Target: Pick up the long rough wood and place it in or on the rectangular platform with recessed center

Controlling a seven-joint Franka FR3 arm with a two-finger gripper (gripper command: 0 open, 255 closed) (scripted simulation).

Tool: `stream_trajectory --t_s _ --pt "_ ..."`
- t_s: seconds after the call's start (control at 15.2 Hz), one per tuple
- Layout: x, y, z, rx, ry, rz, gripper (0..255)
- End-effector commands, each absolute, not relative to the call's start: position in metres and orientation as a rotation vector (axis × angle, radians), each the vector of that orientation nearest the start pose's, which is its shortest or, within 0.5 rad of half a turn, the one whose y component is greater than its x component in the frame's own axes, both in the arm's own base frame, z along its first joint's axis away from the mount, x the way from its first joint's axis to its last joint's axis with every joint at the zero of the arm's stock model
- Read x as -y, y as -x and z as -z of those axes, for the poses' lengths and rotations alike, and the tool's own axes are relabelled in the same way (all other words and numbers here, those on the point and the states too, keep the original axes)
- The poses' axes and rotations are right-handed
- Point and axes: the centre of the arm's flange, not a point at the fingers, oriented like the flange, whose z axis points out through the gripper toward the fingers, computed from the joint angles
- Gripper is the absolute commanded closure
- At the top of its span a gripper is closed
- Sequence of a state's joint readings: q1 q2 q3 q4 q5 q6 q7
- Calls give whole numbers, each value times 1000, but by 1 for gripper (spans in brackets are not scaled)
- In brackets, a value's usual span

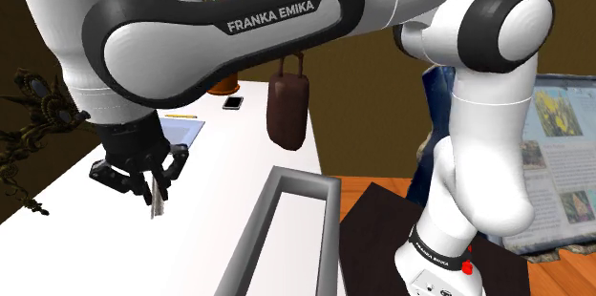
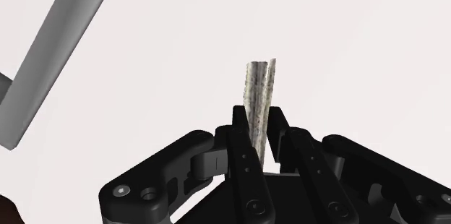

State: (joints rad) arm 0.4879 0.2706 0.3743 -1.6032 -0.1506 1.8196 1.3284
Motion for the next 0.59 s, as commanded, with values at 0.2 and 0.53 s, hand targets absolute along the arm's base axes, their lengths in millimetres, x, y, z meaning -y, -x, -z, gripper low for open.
stream_trajectory --t_s 0.2,0.53 --pt "-424 -385 -480 -694 3118 42 255" --pt "-388 -329 -483 -694 3118 42 255"
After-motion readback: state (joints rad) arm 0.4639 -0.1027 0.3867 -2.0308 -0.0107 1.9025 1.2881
